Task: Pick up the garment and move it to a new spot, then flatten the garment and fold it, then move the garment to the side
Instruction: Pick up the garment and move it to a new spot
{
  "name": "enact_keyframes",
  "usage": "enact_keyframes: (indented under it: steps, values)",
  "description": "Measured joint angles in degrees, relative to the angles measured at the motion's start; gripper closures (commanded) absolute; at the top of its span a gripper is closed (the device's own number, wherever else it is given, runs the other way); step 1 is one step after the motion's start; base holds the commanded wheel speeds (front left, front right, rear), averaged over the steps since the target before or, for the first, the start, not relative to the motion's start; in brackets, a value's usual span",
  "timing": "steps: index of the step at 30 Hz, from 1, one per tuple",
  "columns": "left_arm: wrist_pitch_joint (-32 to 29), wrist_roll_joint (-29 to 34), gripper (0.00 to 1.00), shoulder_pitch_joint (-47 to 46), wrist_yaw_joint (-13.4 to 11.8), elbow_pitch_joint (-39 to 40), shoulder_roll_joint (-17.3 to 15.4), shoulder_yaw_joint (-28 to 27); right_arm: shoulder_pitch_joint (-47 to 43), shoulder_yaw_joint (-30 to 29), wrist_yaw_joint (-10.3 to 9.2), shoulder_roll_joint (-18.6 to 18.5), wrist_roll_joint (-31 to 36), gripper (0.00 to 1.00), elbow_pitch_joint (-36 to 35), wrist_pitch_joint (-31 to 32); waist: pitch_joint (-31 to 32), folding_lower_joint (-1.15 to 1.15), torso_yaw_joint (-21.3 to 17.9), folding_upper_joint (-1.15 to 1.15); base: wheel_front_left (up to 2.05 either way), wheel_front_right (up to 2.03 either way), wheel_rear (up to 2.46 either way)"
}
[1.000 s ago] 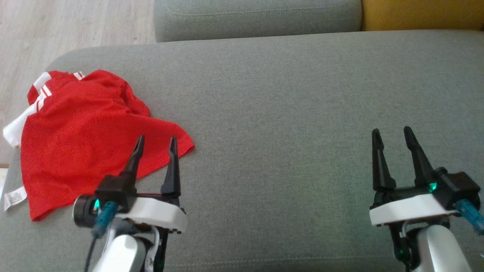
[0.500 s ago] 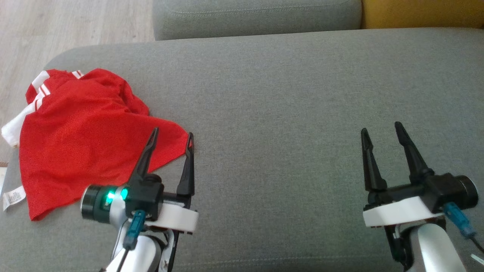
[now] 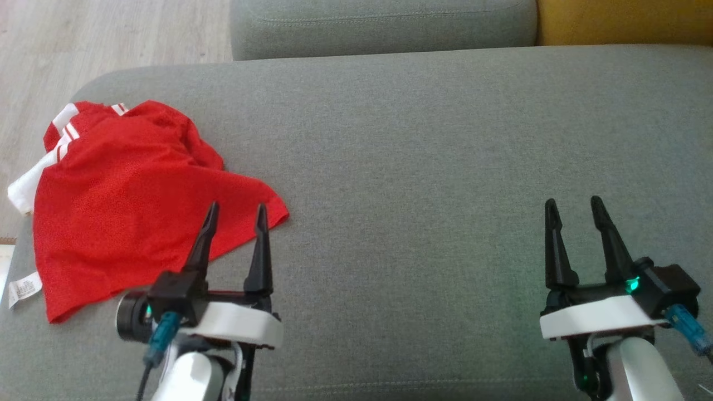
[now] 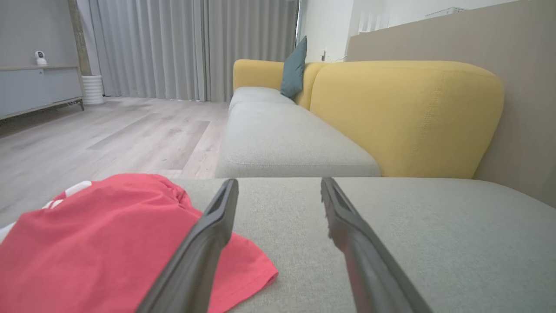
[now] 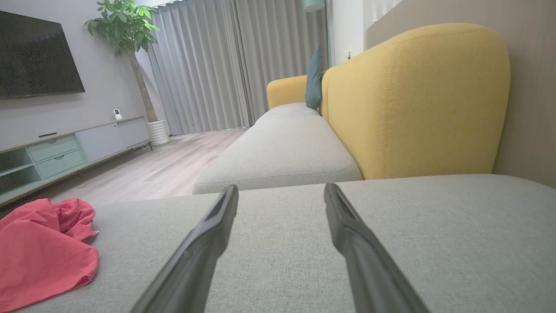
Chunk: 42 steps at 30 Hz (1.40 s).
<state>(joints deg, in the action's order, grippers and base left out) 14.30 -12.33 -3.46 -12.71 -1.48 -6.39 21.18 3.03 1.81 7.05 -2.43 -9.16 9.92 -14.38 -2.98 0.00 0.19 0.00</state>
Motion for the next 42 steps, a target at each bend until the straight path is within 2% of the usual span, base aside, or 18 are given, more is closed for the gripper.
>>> enact_keyframes:
  steps: [7, 15, 24, 31, 42]
  values:
    - [0.0, -0.8, 0.0, 1.0, 5.3, -2.8, 2.8, -5.6, 0.0, 0.3, 0.0, 0.0, -1.0, 0.0, 0.8, 0.0, 0.1, 0.0, -0.3, 0.0, 0.0, 0.0, 0.0]
    - [0.0, 1.0, 0.0, 1.0, 7.7, -3.7, 3.4, -7.2, 0.0, 0.2, 0.0, 0.0, -1.0, 0.0, 1.1, 0.0, 0.5, 0.0, 0.1, 0.0, 0.0, 0.0, 0.0]
    - [0.0, 1.0, 0.0, 1.0, 7.1, -3.8, 3.4, -7.3, -0.1, 1.4, 0.0, 0.0, -1.5, 0.0, 1.4, 0.0, 0.7, 0.0, 3.4, 0.0, 0.0, 0.0, 0.0]
    - [0.0, 1.0, 0.0, 1.0, 6.1, -3.9, 3.5, -9.2, -0.1, 2.3, 0.0, 0.0, -1.9, 0.0, 1.7, 0.0, 0.7, 0.0, 8.2, 0.0, 0.0, 0.0, 0.0]
    - [0.0, 1.0, 0.0, 1.8, 6.1, -3.9, 3.5, -10.6, -0.2, 4.1, 0.0, -0.1, -2.4, 0.0, 2.1, 0.0, 0.9, 0.0, 15.7, 0.0, 0.0, 0.0, 0.0]
